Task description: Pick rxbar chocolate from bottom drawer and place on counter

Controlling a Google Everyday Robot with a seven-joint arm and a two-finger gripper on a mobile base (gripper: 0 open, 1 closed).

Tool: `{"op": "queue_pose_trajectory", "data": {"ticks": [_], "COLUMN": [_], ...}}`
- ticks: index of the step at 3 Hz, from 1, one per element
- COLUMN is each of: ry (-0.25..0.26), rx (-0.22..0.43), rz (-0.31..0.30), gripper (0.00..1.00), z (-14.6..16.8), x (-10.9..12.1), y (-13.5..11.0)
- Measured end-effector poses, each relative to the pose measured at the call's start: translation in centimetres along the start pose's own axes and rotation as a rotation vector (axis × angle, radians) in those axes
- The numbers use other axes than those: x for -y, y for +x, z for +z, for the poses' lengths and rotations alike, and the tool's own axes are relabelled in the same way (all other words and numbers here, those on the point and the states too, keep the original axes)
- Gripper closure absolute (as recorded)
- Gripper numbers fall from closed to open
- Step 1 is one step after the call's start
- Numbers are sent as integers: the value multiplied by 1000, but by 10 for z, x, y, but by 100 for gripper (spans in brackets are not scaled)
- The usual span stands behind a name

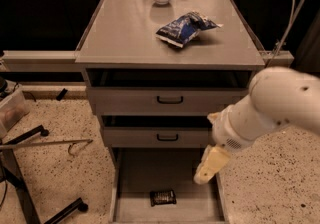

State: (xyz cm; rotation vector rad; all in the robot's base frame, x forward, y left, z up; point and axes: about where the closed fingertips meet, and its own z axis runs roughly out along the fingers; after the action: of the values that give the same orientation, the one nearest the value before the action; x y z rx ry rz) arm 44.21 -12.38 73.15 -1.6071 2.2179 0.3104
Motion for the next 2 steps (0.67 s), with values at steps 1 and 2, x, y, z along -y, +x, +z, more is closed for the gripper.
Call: {"op": "queue_pose_trajectory", "data": {"ticks": [1,2], "ry": [-6,60], "rx": [50,89], "rz": [77,78], "gripper": [0,0], "z": [64,64], "x": [-7,10], "y": [11,2]}}
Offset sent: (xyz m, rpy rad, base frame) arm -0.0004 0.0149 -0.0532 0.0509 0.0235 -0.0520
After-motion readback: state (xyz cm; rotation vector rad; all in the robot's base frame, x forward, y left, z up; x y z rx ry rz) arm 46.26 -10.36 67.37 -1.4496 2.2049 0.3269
